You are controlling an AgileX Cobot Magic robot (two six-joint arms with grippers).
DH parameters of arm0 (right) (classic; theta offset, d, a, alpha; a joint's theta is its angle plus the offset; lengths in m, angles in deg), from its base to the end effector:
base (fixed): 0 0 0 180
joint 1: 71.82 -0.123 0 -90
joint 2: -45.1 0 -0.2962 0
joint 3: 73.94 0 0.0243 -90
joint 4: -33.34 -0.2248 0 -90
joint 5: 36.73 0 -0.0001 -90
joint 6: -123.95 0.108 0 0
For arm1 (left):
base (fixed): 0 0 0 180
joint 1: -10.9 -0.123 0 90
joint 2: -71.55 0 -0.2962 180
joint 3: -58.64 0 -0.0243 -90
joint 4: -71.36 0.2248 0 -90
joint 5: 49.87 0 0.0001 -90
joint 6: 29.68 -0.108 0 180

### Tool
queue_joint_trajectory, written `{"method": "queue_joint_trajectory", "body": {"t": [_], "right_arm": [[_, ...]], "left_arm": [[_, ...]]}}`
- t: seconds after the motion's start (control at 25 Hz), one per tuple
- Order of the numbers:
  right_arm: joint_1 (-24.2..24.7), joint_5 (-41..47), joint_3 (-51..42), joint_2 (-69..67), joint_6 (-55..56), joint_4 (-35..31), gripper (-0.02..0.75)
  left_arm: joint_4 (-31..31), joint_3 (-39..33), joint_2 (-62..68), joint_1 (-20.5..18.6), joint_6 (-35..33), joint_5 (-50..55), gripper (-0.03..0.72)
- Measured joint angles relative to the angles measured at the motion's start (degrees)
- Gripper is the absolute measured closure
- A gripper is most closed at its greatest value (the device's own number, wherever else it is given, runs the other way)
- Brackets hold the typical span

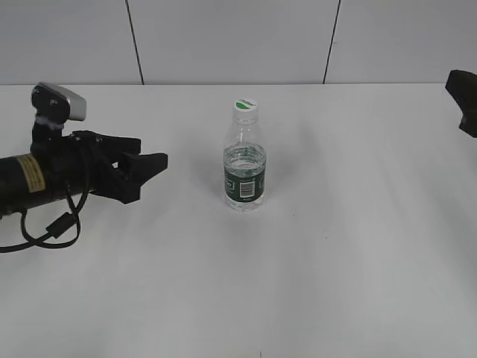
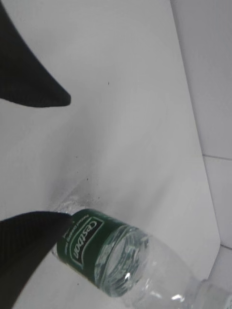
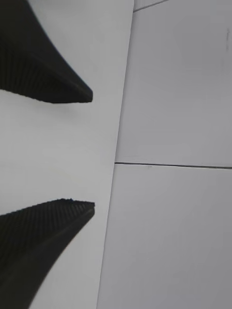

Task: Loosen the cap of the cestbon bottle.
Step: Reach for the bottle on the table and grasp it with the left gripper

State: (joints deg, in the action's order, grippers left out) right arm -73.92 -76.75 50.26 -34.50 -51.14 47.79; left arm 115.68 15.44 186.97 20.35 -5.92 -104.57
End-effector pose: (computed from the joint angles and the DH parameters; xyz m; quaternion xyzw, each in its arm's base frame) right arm 0.2268 0.0256 0.2596 -0.1076 0.7365 0.0358 0.6669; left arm 0.2988 -0.1121 0.1548 0.2677 0.7687 -0.2667 0.5160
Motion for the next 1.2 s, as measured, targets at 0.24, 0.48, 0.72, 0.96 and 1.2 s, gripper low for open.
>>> {"method": "queue_joint_trajectory", "body": {"t": [0.24, 0.48, 0.72, 0.96, 1.2], "right_arm": [[0.00, 2.51, 1.28, -0.06, 1.55, 1.09, 0.255], [0.00, 4.00, 1.28, -0.16, 1.75, 1.42, 0.255], [0.00, 4.13, 1.28, -0.16, 1.82, 2.67, 0.255], [0.00, 4.13, 1.28, -0.16, 1.87, 2.84, 0.255], [0.00, 4.13, 1.28, -0.16, 1.87, 2.94, 0.255]], "left_arm": [[14.21, 7.85, 4.64, 0.00, 8.02, -0.31, 0.265], [23.59, 14.70, 9.36, 0.07, 10.68, -4.12, 0.265], [29.10, 20.82, 14.55, 0.74, 11.23, -6.75, 0.265], [30.98, 26.07, 19.06, 2.25, 11.31, -9.62, 0.263], [31.47, 29.36, 21.52, 6.70, 11.31, -6.72, 0.259]]}}
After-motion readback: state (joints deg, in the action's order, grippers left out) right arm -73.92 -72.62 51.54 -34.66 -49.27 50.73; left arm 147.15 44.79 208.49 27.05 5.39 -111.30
